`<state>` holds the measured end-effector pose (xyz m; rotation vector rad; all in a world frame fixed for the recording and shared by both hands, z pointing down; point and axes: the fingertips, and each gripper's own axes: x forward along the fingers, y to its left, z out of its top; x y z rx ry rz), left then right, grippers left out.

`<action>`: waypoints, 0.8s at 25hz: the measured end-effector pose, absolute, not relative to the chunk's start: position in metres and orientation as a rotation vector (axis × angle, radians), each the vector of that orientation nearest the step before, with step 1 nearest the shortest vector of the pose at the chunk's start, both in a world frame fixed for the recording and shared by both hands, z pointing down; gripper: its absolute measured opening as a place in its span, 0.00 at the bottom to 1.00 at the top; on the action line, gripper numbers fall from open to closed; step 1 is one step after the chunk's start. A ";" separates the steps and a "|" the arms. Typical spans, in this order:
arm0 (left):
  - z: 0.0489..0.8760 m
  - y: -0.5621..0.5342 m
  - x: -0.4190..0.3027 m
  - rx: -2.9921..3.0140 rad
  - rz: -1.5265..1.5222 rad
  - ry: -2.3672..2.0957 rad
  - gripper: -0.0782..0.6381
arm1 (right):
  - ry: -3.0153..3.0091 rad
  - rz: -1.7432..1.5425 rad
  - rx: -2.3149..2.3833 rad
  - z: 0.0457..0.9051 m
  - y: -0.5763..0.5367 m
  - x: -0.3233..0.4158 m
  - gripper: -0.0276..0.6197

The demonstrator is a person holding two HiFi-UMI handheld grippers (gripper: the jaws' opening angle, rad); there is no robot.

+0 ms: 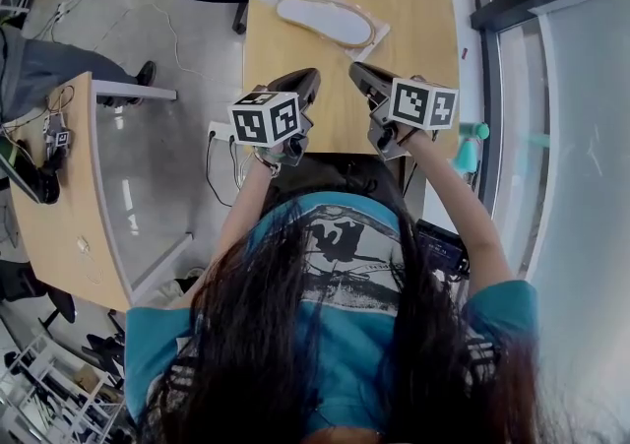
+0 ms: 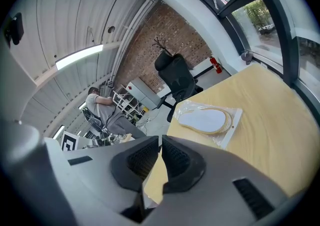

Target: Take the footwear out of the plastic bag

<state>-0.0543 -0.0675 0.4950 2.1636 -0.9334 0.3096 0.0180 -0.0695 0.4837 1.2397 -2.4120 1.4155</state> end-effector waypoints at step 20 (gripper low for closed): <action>0.488 -0.013 0.002 2.168 0.321 -0.864 0.11 | -2.360 1.396 1.344 0.482 -0.014 0.071 0.09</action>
